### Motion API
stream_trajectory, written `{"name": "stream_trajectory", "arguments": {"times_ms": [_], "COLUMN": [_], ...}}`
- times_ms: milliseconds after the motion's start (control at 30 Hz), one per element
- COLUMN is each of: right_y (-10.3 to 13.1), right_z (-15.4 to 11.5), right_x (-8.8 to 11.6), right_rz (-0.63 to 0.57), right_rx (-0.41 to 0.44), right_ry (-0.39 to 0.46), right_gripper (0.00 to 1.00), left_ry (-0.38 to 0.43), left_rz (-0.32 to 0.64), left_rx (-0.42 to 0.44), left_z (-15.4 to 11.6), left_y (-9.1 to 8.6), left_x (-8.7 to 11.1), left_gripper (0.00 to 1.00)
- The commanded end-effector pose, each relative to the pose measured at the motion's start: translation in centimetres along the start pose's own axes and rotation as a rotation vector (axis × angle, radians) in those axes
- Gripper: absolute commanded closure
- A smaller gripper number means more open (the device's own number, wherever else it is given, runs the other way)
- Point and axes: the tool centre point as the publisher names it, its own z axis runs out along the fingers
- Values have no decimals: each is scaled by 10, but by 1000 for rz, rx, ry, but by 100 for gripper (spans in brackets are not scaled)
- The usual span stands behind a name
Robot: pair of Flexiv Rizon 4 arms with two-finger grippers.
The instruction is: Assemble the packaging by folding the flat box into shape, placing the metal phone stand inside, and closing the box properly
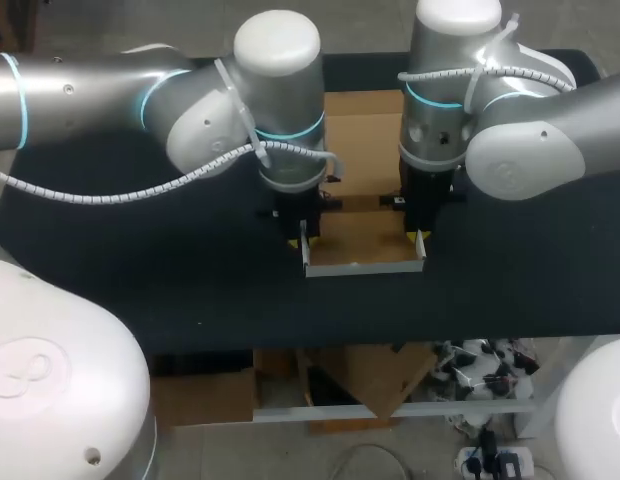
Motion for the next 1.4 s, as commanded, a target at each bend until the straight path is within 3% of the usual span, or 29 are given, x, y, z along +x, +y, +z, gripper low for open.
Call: {"name": "stream_trajectory", "arguments": {"times_ms": [33, 133, 233, 867, 1200, 1400], "right_y": [0, 0, 0, 0, -6, -12], "right_z": [1, 1, 1, 1, -17, -27], "right_x": [0, 0, 0, 0, 0, -4], "right_rz": [1, 1, 1, 1, -43, -85], "right_rx": [0, 0, 0, 0, -52, -83], "right_ry": [-2, -2, -2, -2, 42, 95], "right_gripper": [100, 100, 100, 100, 66, 58], "left_ry": [11, 11, 8, -22, -21, -21], "left_rz": [1, 2, 2, 4, 5, 7], "left_rx": [-4, -2, -1, 17, 26, 35], "left_z": [-1, -2, -2, 1, -1, -1], "left_y": [-1, -1, -1, 1, 3, 4], "left_x": [-4, -4, -4, -1, -1, -1], "left_gripper": [80, 86, 100, 100, 100, 100]}}
